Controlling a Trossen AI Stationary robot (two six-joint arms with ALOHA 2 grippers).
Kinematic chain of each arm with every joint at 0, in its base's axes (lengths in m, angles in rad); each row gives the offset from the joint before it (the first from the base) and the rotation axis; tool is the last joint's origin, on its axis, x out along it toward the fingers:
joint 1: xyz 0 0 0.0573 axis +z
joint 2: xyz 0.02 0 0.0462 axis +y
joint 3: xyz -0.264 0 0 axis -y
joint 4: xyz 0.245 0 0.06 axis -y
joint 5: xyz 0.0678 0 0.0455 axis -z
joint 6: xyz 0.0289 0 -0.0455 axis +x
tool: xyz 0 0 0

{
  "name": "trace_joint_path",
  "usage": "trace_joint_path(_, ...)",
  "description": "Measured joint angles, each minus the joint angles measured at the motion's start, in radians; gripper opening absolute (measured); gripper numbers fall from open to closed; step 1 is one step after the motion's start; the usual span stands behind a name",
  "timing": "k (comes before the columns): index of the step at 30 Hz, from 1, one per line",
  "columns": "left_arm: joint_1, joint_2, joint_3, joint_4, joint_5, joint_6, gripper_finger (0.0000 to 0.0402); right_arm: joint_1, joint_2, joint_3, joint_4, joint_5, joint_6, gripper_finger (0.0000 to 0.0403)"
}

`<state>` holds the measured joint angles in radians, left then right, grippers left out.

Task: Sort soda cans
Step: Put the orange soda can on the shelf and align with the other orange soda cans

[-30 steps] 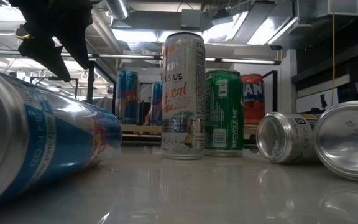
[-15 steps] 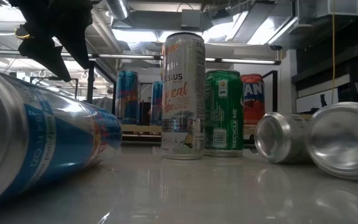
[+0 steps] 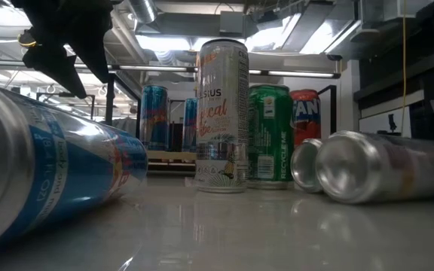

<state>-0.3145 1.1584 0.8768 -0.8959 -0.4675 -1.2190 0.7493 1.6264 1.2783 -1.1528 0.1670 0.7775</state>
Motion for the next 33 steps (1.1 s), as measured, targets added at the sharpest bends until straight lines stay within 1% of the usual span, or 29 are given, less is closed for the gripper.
trace_joint_path(11, 0.0, 0.0, 0.0, 0.001, 0.0, 0.0, 0.0335, -0.054, -0.056, 0.002, -0.009, 0.037, -0.024, 0.029)
trace_joint_path(19, 0.0, 0.0, 0.0, 0.001, -0.002, 0.0, 0.0335, -0.11, -0.124, 0.003, -0.043, 0.04, -0.023, 0.029)
trace_joint_path(33, 0.0, 0.0, 0.0, 0.001, -0.014, 0.0, 0.0335, -0.295, -0.224, 0.003, -0.207, 0.065, -0.021, 0.0291)
